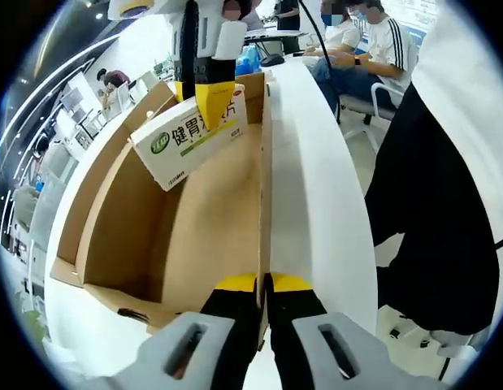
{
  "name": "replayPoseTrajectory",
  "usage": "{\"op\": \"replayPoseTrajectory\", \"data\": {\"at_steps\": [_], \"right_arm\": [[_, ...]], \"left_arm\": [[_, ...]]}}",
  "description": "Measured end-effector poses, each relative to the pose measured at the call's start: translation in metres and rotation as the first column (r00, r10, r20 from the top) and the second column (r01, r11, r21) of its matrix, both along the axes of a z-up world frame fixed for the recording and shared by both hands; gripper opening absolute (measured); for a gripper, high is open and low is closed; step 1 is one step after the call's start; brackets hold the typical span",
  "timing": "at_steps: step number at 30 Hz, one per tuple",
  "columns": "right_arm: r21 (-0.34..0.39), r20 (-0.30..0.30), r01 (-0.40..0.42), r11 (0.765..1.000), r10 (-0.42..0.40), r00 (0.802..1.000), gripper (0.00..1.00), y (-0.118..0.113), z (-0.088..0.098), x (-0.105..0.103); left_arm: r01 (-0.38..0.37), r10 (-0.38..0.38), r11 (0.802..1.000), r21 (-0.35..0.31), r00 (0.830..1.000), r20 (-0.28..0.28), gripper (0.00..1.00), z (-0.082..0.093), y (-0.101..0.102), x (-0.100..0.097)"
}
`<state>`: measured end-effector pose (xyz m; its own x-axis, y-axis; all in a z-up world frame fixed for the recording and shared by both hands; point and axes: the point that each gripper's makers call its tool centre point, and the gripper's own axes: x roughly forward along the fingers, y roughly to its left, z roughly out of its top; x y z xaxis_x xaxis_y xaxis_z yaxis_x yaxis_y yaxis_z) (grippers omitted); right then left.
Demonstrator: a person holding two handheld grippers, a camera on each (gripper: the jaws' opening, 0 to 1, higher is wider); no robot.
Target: Operate the shoe box by opening the lid, removing the specified soft item, and placing it in the target area until the item is outside and the box remains undamaged.
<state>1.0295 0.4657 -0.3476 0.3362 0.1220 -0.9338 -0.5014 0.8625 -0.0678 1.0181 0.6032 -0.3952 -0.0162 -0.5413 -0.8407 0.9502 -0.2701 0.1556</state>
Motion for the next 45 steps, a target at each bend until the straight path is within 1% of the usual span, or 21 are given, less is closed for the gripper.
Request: {"op": "replayPoseTrajectory", "data": {"at_steps": [3, 5, 9, 10, 13, 18, 22, 24, 26, 28, 31, 34, 39, 43, 45], "right_arm": [[0.001, 0.034, 0.028, 1.0, -0.028, 0.999, 0.18, -0.005, 0.004, 0.006], [0.025, 0.037, 0.046, 0.999, -0.047, 0.998, 0.18, -0.003, 0.008, 0.005], [0.028, 0.036, 0.062, 0.998, -0.063, 0.997, 0.18, -0.002, 0.006, 0.003], [0.042, 0.041, 0.07, 0.997, -0.072, 0.997, 0.18, 0.0, 0.007, 0.003], [0.049, 0.058, 0.086, 0.995, -0.089, 0.994, 0.18, 0.0, 0.01, -0.002], [0.093, 0.064, 0.108, 0.99, -0.114, 0.991, 0.18, 0.004, 0.01, -0.007], [0.105, 0.078, 0.104, 0.989, -0.113, 0.991, 0.18, 0.005, 0.01, -0.009], [0.096, 0.089, 0.09, 0.991, -0.098, 0.991, 0.18, 0.003, 0.014, -0.011], [0.101, 0.1, 0.073, 0.992, -0.083, 0.991, 0.18, 0.004, 0.019, -0.014], [0.092, 0.119, 0.053, 0.994, -0.064, 0.991, 0.18, -0.001, 0.017, -0.009], [0.091, 0.12, 0.046, 0.995, -0.057, 0.991, 0.18, -0.002, 0.019, -0.01], [0.072, 0.125, 0.031, 0.997, -0.04, 0.991, 0.18, -0.006, 0.018, -0.009], [0.079, 0.124, 0.04, 0.996, -0.05, 0.991, 0.18, -0.008, 0.019, -0.017], [0.076, 0.13, 0.041, 0.996, -0.051, 0.99, 0.18, -0.008, 0.021, -0.018], [0.088, 0.134, 0.053, 0.995, -0.064, 0.989, 0.18, -0.007, 0.024, -0.018]], "left_arm": [[0.001, -0.001, 1.0, -0.002, 1.0, 0.002, 0.03, 0.0, 0.0, 0.0], [-0.001, 0.001, 1.0, -0.001, 1.0, -0.002, 0.03, 0.0, 0.0, 0.001], [0.001, -0.001, 1.0, -0.004, 1.0, -0.003, 0.03, 0.0, 0.0, 0.001], [0.008, -0.008, 1.0, -0.004, 1.0, 0.002, 0.03, 0.0, 0.001, 0.001], [0.011, -0.011, 1.0, -0.005, 1.0, -0.001, 0.03, 0.001, 0.0, 0.001], [0.007, -0.007, 1.0, -0.008, 1.0, -0.004, 0.03, 0.002, 0.0, 0.0], [0.019, -0.019, 1.0, -0.006, 1.0, -0.005, 0.02, 0.001, 0.001, 0.001], [0.019, -0.019, 1.0, -0.006, 1.0, -0.007, 0.02, 0.0, 0.001, 0.001], [0.019, -0.019, 1.0, -0.006, 1.0, -0.002, 0.02, 0.0, 0.001, 0.0], [0.02, -0.02, 1.0, -0.01, 1.0, 0.002, 0.03, 0.0, 0.001, 0.0], [0.019, -0.019, 1.0, -0.011, 1.0, -0.002, 0.03, 0.0, 0.001, 0.0], [0.023, -0.023, 1.0, -0.009, 1.0, -0.006, 0.02, 0.0, 0.001, 0.0], [0.024, -0.024, 1.0, -0.009, 1.0, -0.004, 0.02, -0.001, 0.001, 0.001], [0.021, -0.021, 1.0, -0.008, 1.0, -0.003, 0.03, 0.0, 0.001, 0.0], [0.019, -0.019, 1.0, -0.008, 1.0, -0.003, 0.03, 0.001, 0.0, 0.0]]}}
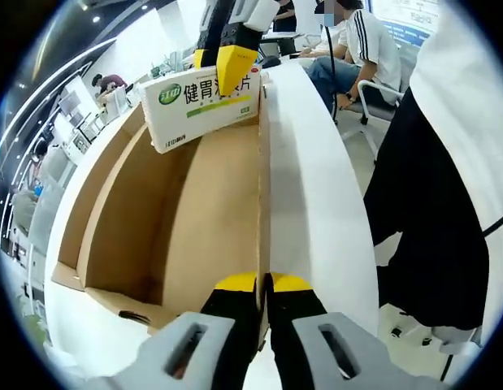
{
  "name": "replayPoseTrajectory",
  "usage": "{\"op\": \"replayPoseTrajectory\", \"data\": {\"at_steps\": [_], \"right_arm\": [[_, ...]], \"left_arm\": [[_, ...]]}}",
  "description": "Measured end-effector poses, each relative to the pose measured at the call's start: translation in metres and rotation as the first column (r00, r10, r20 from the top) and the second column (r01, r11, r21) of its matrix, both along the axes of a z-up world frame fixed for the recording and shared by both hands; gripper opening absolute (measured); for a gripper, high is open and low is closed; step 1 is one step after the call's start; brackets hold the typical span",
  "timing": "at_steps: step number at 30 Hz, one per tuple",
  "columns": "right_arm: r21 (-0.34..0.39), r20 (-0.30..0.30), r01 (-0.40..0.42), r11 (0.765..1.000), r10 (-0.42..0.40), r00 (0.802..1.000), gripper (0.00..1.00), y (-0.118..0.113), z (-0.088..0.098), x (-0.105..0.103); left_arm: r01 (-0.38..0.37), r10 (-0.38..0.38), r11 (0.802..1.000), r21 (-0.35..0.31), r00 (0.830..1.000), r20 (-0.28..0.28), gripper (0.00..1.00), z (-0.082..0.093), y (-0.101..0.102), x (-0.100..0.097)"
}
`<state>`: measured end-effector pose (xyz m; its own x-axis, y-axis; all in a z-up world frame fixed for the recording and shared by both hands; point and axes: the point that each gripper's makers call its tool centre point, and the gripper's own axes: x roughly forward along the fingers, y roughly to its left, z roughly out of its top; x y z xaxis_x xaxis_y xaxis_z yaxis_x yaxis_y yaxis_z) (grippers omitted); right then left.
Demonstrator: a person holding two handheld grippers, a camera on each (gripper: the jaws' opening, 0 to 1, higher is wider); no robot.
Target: Operate the shoe box by opening the lid, removing the specified soft item, and placing it in the target area until the item is outside and the box remains undamaged.
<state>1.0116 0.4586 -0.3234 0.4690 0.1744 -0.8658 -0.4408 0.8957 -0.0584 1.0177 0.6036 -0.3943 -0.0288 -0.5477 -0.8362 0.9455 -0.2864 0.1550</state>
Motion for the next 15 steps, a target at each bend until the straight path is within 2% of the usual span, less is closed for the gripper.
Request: {"op": "replayPoseTrajectory", "data": {"at_steps": [15], "right_arm": [[-0.005, 0.009, 0.016, 1.0, -0.016, 1.0, 0.18, -0.0082, 0.0107, -0.01]], "left_arm": [[-0.003, 0.003, 1.0, -0.001, 1.0, 0.006, 0.03, 0.0006, -0.0005, 0.0002]]}}
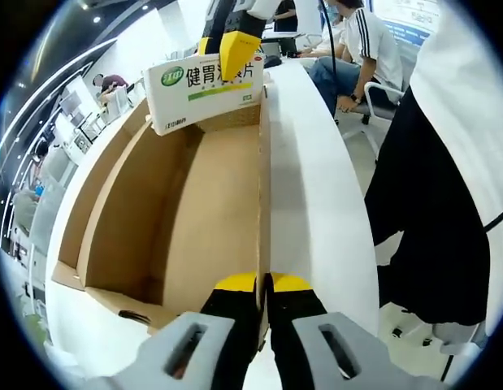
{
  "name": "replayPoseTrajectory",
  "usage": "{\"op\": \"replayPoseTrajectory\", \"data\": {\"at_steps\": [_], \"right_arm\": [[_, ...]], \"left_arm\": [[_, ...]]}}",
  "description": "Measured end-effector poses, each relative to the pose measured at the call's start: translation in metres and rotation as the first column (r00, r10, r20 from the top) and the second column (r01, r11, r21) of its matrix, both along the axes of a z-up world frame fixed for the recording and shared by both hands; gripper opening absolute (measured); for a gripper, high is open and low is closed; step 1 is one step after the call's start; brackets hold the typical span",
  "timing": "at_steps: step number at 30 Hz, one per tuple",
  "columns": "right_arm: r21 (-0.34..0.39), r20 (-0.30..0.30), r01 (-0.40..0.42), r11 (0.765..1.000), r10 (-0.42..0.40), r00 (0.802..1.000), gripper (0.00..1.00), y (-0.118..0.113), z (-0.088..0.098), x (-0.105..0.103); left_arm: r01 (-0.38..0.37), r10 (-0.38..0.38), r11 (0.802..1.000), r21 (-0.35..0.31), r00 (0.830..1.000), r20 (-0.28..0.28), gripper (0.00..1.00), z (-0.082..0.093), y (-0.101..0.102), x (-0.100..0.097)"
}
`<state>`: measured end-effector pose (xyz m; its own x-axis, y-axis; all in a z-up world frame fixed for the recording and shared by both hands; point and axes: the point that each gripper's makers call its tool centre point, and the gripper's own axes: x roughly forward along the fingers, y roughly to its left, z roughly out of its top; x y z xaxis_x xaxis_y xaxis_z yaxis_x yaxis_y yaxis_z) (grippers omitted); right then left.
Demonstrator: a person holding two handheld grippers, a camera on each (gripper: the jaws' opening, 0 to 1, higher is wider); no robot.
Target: Operate the shoe box by opening the lid, removing the specified soft item, and placing it in the target area until the item is outside and the box remains undamaged.
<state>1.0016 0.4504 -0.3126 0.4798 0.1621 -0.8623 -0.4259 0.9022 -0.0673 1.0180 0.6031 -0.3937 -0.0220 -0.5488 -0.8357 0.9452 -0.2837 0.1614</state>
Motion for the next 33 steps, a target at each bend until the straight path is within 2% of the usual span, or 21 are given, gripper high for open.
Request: {"op": "replayPoseTrajectory", "data": {"at_steps": [14, 20, 30, 33], "right_arm": [[0.017, 0.041, -0.013, 1.0, 0.012, 0.999, 0.18, -0.005, 0.018, -0.009], [0.036, 0.035, 0.012, 0.999, -0.013, 0.999, 0.18, -0.012, 0.021, -0.018], [0.028, 0.029, 0.01, 1.0, -0.011, 1.0, 0.18, -0.022, 0.025, -0.032], [0.048, 0.035, 0.023, 0.999, -0.025, 0.999, 0.18, -0.027, 0.026, -0.036]], "left_arm": [[0.004, -0.004, 1.0, 0.003, 1.0, -0.004, 0.02, 0.001, 0.0, 0.0], [0.004, -0.004, 1.0, 0.001, 1.0, -0.005, 0.03, 0.0, -0.001, 0.0], [-0.001, 0.001, 1.0, 0.005, 1.0, -0.008, 0.03, -0.002, 0.0, 0.001], [-0.001, 0.001, 1.0, 0.006, 1.0, -0.008, 0.03, -0.003, 0.001, 0.002]]}}
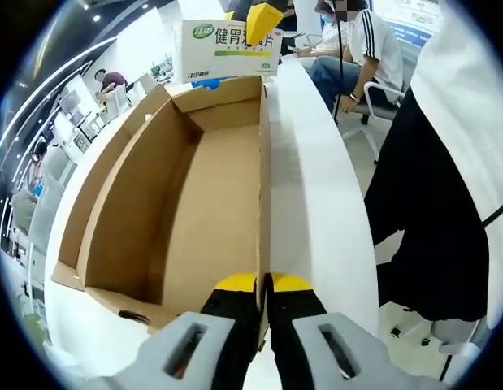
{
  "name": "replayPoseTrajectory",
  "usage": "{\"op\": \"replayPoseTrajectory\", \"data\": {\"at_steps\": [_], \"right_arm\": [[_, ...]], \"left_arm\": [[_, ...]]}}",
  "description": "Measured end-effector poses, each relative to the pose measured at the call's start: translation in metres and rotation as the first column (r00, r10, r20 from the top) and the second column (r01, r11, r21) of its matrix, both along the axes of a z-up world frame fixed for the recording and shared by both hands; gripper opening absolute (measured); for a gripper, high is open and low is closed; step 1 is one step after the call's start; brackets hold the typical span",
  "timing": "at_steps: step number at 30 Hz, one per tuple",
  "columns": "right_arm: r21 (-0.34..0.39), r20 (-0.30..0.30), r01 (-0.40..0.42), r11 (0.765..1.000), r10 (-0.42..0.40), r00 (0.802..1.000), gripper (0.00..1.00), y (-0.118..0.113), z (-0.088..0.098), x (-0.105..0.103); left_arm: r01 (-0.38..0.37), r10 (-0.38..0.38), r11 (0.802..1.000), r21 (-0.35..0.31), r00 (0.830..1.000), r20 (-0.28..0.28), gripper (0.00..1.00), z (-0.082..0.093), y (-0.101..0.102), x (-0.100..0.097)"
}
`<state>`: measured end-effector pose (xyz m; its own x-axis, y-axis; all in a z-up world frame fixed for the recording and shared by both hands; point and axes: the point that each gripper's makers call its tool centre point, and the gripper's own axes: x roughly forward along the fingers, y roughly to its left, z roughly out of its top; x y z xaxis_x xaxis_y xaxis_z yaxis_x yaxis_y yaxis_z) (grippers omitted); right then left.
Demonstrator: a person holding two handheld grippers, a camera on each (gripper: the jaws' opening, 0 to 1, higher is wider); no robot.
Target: Operate the shoe box by opening the lid, removing the specified soft item, and placing it in the target area until the item is outside and the box remains undamaged.
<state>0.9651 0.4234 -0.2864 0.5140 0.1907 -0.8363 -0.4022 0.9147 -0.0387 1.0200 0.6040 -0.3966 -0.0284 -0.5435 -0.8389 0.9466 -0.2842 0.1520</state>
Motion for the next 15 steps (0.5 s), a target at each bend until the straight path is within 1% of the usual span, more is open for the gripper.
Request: {"op": "replayPoseTrajectory", "data": {"at_steps": [2, 5, 11, 15], "right_arm": [[0.019, 0.001, 0.009, 1.0, -0.009, 1.0, 0.18, -0.001, 0.001, -0.003], [0.065, 0.01, 0.023, 0.998, -0.024, 1.0, 0.18, -0.002, 0.005, -0.006], [0.054, 0.015, 0.02, 0.998, -0.021, 1.0, 0.18, -0.01, 0.005, -0.012], [0.035, -0.001, 0.013, 0.999, -0.013, 1.0, 0.18, -0.014, 0.003, -0.017]], "left_arm": [[0.0, 0.0, 1.0, 0.001, 1.0, 0.0, 0.02, 0.0, 0.0, 0.0], [-0.001, 0.001, 1.0, 0.001, 1.0, 0.0, 0.02, -0.001, 0.0, 0.0], [-0.003, 0.003, 1.0, -0.001, 1.0, 0.001, 0.03, 0.001, 0.0, -0.001], [-0.006, 0.006, 1.0, 0.001, 1.0, 0.001, 0.03, 0.002, 0.0, -0.001]]}}
